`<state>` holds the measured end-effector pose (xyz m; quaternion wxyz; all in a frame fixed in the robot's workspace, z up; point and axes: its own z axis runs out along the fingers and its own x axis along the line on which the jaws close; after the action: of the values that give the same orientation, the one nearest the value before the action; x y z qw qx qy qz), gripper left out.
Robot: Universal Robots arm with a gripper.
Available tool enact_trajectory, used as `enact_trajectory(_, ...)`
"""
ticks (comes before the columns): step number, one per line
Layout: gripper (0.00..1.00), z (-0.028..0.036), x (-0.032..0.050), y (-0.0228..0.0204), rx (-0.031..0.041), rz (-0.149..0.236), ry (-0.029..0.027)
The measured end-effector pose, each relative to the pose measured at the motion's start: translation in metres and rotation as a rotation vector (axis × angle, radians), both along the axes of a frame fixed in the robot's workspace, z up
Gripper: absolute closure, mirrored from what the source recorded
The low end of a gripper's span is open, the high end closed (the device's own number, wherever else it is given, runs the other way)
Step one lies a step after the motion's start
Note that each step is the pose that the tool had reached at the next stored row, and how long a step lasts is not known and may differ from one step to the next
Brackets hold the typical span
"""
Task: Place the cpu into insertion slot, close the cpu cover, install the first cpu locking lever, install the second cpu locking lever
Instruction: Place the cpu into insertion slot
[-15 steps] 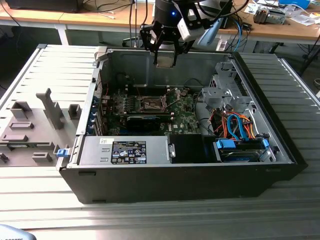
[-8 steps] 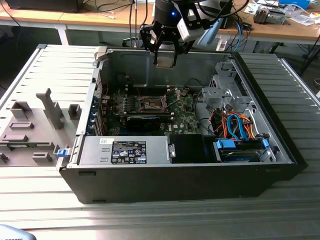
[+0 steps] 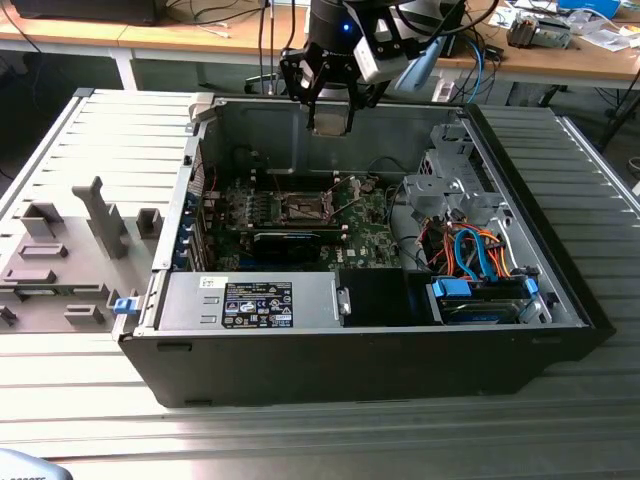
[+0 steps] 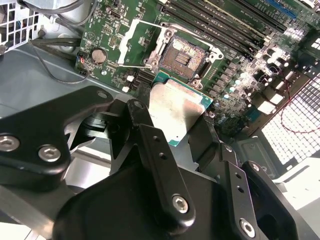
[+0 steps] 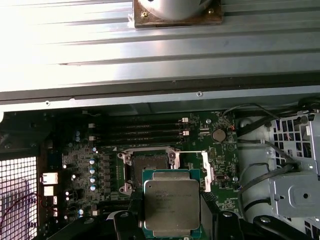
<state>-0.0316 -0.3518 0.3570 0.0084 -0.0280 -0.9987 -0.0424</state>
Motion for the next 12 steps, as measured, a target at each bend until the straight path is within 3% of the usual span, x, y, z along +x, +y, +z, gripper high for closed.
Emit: enact_trajectory(12, 0.45, -0.0005, 0.0, 0.0, -0.0031, -0.011, 0.0)
